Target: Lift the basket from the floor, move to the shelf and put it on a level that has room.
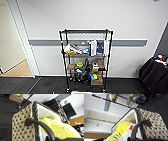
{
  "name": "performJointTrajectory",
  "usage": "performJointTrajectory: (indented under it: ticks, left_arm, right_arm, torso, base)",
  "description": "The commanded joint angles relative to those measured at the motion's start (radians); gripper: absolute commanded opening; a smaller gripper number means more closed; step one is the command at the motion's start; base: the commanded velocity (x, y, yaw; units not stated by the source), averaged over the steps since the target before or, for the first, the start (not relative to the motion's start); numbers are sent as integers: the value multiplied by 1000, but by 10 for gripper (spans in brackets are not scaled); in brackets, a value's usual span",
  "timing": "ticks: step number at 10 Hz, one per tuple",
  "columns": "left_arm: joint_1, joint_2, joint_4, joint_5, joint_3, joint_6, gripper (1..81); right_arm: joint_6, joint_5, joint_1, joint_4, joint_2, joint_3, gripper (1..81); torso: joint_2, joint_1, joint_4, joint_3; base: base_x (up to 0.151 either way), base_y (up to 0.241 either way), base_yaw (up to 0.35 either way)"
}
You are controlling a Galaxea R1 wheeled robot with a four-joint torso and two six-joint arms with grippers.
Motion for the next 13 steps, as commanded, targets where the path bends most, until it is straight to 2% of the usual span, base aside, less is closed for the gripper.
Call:
performJointTrajectory:
  ticks: [1, 3, 5, 8, 13]
  left_arm:
    - [-127, -35, -15, 22, 55, 13, 10]
    - [-96, -37, -13, 12, 77, 14, 10]
    - [-45, -23, -12, -47, 81, 16, 10]
    - [8, 17, 16, -98, 83, 21, 10]
    - [10, 3, 17, -101, 92, 21, 10]
  right_arm:
    - [-3, -9, 106, -35, -40, 51, 10]
    - [-3, -10, 106, -35, -45, 54, 10]
    - [-5, -10, 106, -37, -46, 54, 10]
    - [-5, -13, 97, -38, -51, 53, 10]
    - [-3, -10, 65, -60, -39, 50, 10]
  torso:
    - [0, 0, 0, 0]
    - [0, 0, 0, 0]
    - [0, 0, 0, 0]
    - [0, 0, 0, 0]
    - [0, -1, 0, 0]
  base:
    - [89, 0, 0]
    - [85, 0, 0]
    - [80, 0, 0]
    - [81, 0, 0]
    - [102, 0, 0]
